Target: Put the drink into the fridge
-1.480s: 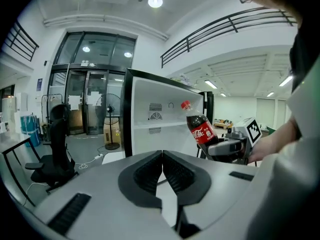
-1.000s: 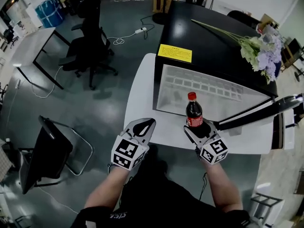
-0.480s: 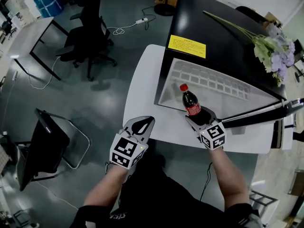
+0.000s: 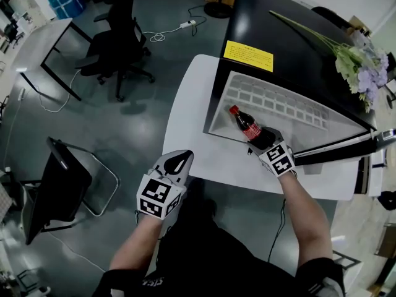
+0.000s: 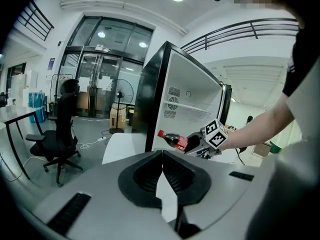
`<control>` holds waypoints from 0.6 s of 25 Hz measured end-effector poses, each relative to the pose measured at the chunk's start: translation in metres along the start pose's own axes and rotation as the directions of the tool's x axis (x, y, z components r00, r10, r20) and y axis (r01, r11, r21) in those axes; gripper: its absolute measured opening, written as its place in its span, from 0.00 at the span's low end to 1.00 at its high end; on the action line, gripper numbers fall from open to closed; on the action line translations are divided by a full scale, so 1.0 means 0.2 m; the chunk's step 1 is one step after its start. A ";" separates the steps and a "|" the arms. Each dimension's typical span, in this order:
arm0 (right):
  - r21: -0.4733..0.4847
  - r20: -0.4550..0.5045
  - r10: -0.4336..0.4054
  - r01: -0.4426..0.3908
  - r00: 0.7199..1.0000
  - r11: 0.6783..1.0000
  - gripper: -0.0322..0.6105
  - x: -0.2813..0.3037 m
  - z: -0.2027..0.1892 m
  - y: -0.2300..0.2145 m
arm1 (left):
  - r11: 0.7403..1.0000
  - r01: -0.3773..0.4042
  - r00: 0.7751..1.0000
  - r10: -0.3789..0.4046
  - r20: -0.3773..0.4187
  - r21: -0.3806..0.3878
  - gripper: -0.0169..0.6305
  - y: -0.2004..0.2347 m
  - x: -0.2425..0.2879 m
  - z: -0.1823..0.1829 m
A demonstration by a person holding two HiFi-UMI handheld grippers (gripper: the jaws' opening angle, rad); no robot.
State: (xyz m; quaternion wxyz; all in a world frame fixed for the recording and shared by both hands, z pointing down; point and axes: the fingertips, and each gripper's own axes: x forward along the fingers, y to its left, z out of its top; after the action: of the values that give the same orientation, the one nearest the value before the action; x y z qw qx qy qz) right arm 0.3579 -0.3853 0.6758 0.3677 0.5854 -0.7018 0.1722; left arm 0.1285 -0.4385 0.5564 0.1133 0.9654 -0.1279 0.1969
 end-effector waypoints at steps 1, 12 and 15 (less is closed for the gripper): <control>-0.023 -0.022 0.004 -0.005 1.000 1.000 0.51 0.02 -0.01 -0.01 | 1.000 -0.004 1.000 0.004 -0.002 -0.004 0.05 0.01 0.00 -0.01; -0.284 -0.184 0.043 -0.095 0.982 0.954 0.51 0.17 -0.02 -0.04 | 1.000 0.008 1.000 -0.008 -0.015 -0.020 0.05 -0.04 0.04 -0.06; -0.335 -0.221 0.027 -0.102 0.975 0.937 0.51 0.19 -0.03 -0.06 | 1.000 0.011 1.000 -0.011 -0.012 -0.020 0.05 -0.05 0.04 -0.06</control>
State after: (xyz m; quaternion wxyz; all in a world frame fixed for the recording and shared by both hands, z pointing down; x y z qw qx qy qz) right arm 0.3693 -0.4099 0.7052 0.5315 0.4667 -0.6965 0.1206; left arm 0.1353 -0.4280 0.5684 0.1250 0.9637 -0.1239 0.2009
